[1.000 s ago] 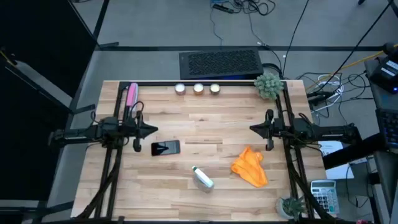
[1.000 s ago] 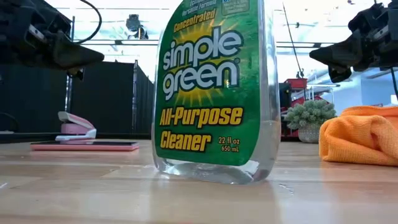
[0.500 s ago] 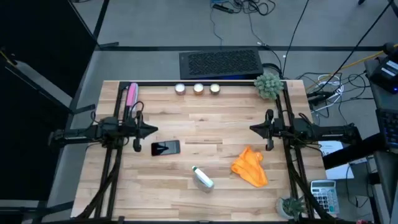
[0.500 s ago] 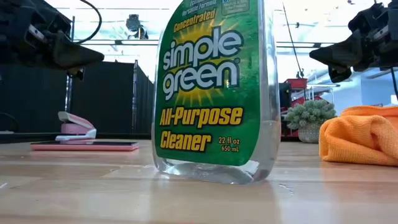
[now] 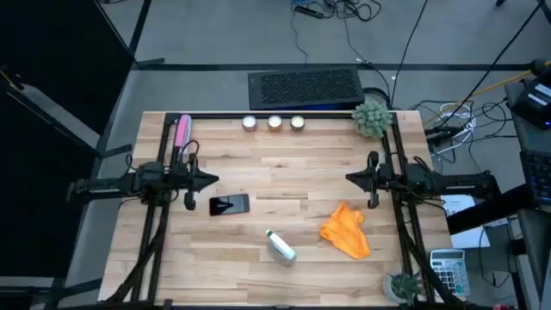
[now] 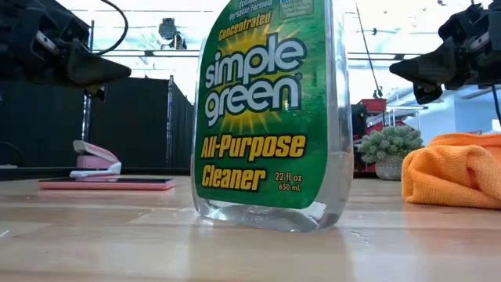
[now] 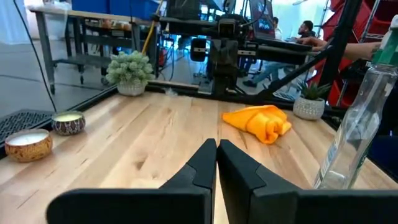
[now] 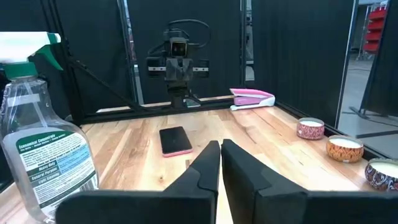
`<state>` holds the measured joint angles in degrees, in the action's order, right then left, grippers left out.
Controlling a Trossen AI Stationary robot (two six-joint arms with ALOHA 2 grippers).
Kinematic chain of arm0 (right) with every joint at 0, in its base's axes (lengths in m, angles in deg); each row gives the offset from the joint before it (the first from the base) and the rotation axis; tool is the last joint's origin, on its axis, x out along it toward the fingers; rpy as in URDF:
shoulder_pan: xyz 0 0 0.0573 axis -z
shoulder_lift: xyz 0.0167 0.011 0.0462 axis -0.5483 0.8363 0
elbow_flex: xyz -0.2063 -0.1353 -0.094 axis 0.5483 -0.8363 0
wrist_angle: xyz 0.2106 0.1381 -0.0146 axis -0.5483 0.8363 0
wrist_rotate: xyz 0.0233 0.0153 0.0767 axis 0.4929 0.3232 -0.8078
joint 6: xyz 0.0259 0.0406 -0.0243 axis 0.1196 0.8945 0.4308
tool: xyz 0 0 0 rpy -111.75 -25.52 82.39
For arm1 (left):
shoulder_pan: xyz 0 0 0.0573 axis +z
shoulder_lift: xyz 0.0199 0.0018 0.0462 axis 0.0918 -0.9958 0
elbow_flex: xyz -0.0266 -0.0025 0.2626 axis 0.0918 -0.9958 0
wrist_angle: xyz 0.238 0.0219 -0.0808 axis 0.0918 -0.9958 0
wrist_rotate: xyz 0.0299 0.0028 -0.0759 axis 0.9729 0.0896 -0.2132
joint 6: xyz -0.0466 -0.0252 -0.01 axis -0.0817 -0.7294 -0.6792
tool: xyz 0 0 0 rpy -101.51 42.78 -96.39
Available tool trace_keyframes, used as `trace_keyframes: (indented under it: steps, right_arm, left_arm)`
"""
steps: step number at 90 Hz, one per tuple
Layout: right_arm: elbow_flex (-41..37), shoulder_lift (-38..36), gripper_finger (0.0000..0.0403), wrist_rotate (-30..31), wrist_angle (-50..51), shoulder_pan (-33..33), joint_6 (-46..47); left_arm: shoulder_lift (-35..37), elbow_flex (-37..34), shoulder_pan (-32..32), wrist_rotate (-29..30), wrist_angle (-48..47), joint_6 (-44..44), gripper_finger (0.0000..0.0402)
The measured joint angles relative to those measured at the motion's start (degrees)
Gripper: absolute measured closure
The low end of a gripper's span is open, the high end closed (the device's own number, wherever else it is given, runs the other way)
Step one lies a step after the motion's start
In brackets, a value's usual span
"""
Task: Apply microfiber cloth
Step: Return to Home Position
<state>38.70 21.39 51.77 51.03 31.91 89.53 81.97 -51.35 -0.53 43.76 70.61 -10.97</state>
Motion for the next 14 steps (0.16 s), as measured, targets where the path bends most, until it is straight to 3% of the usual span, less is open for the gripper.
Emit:
trace_keyframes:
  steps: [14]
  right_arm:
    - [0.00, 0.00, 0.0403, 0.00, -0.02, 0.00, 0.00]
  left_arm:
    - [0.00, 0.00, 0.00, 0.00, 0.00, 0.00, 0.0402]
